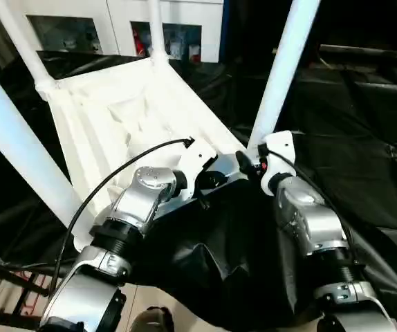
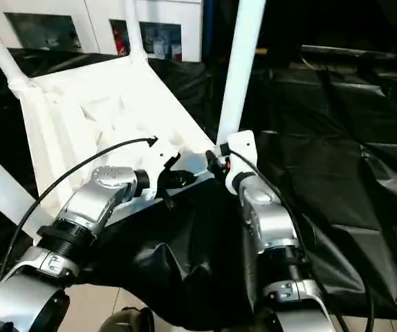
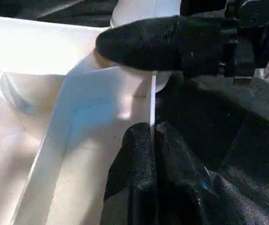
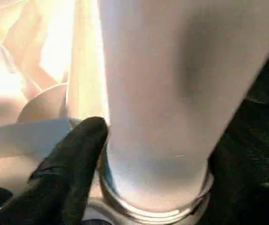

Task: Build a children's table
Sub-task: Rotate leg to tighten

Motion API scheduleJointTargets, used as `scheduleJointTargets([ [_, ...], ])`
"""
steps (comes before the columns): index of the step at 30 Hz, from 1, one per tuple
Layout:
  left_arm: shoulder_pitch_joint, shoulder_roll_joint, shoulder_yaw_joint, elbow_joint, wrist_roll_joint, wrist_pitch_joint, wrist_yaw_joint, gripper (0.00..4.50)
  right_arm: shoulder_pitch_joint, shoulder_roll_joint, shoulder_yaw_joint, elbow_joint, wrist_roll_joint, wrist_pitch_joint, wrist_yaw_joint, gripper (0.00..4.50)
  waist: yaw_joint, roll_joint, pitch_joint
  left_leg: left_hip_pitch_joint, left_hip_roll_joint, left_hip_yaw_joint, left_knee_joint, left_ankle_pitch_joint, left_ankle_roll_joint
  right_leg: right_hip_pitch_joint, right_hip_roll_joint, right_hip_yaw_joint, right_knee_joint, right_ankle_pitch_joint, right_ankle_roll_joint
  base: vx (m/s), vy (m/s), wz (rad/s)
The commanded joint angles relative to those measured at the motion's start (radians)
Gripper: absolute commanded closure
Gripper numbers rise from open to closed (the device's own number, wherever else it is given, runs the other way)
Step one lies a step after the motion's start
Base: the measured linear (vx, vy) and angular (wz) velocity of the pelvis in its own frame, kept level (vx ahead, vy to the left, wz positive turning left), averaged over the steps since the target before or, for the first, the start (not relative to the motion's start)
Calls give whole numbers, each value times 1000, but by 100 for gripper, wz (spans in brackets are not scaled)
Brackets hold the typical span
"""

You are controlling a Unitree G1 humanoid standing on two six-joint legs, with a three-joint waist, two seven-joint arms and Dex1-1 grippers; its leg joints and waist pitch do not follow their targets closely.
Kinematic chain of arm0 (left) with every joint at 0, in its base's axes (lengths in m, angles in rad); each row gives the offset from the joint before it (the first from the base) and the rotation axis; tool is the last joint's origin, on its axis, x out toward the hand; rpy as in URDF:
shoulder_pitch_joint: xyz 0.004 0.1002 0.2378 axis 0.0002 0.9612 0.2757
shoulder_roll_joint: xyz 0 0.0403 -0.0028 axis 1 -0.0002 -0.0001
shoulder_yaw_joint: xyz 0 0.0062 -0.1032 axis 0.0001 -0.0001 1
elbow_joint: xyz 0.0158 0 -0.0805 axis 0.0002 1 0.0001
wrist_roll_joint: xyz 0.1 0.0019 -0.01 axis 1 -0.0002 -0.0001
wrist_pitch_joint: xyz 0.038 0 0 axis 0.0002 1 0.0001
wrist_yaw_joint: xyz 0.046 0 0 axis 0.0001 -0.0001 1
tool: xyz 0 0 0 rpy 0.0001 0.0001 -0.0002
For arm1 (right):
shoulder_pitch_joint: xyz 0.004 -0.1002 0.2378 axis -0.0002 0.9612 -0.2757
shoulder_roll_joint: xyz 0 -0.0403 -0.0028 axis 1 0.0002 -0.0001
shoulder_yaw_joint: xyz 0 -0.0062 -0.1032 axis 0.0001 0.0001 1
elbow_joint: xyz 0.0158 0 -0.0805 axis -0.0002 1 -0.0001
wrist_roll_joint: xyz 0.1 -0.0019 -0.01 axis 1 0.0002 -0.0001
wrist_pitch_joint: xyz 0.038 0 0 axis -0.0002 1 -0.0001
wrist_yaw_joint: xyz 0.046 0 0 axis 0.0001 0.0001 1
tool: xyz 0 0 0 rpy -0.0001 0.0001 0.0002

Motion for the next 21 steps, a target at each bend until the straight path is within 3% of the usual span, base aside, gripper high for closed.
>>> scheduleJointTargets([
  [1, -13, -58, -21, -46, -47, -47, -24, 450, 21, 59, 153, -13, 23, 10, 127, 77, -2, -14, -89, 28, 61, -33, -68, -185, 49, 42, -80, 45, -74, -153, -217, 0, 0, 0],
  [7, 19, -12, -37, -68, -51, -97, -101, 450, 21, -30, 166, -42, 11, -51, 215, 77, -1, -16, -90, 27, 62, -34, -67, -185, 49, 44, -81, 46, -73, -150, -211, 0, 0, 0],
  [15, 71, 96, -65, -148, -94, -105, -322, 450, 29, -208, 161, -123, 44, -85, 467, 77, 2, -16, -92, 26, 64, -31, -58, -134, 101, 46, -77, 44, -60, -65, -248, 0, 0, 0],
  [21, 102, 158, -79, -205, -129, -98, -442, 450, 55, -281, 168, -168, 92, -71, 601, 77, 2, -13, -84, 32, 69, -32, -64, -213, 69, 39, -81, 46, -71, -182, -245, 0, 0, 0],
])
